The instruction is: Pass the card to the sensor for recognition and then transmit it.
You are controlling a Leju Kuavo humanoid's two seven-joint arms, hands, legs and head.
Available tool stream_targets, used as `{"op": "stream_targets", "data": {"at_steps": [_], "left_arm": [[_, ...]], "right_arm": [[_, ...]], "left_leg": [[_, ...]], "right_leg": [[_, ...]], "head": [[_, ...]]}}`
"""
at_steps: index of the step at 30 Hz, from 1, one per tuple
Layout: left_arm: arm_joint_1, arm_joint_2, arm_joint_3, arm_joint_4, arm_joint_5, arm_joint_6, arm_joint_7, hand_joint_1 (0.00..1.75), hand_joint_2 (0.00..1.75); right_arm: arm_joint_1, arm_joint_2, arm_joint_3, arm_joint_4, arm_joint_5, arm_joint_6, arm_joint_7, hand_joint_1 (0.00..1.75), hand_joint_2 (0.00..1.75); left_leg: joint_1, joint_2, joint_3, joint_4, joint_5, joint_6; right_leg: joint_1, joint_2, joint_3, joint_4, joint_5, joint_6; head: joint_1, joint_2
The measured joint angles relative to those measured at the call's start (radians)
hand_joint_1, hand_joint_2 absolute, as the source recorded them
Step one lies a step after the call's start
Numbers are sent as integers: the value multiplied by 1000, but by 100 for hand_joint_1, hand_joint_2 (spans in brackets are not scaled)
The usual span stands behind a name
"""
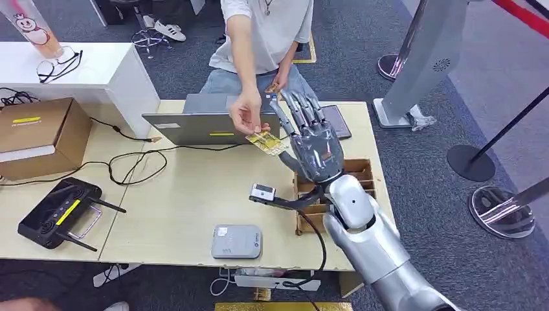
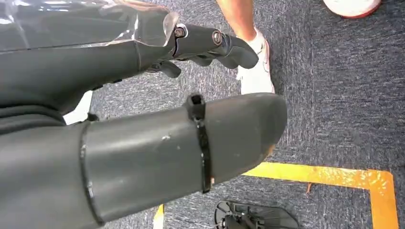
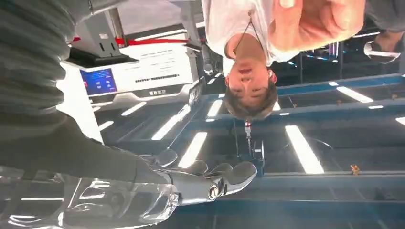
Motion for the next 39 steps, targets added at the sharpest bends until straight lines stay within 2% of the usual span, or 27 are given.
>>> {"op": "stream_targets", "data": {"at_steps": [8, 9, 10, 11, 39], "left_arm": [[0, 0, 0, 0, 0, 0, 0, 0, 0], [0, 0, 0, 0, 0, 0, 0, 0, 0], [0, 0, 0, 0, 0, 0, 0, 0, 0], [0, 0, 0, 0, 0, 1, 1, 0, 0], [1, 0, 0, 0, 2, 3, 0, 0, 0]], "right_arm": [[-3, 5, 5, 25, -1, 2, 2, 0, 175], [-3, 5, 5, 26, -1, 2, 2, 30, 175], [-3, 6, 5, 28, -1, 5, 2, 161, 175], [-4, 6, 6, 30, -1, 5, 2, 175, 175], [-6, 14, 18, 39, -34, 42, -21, 175, 175]], "left_leg": [[0, 0, 0, 0, 0, 0], [0, 0, 0, 0, 0, 0], [0, 0, 0, 0, 0, 0], [0, 0, 0, 0, 0, 0], [0, 0, 0, 0, 0, 0]], "right_leg": [[0, 0, 0, 0, 0, 0], [0, 0, 0, 0, 0, 0], [0, 0, 0, 0, 0, 0], [0, 0, 0, 0, 0, 0], [0, 0, 0, 0, 0, 0]], "head": [[0, 0], [0, 0], [0, 0], [0, 0], [0, 0]]}}
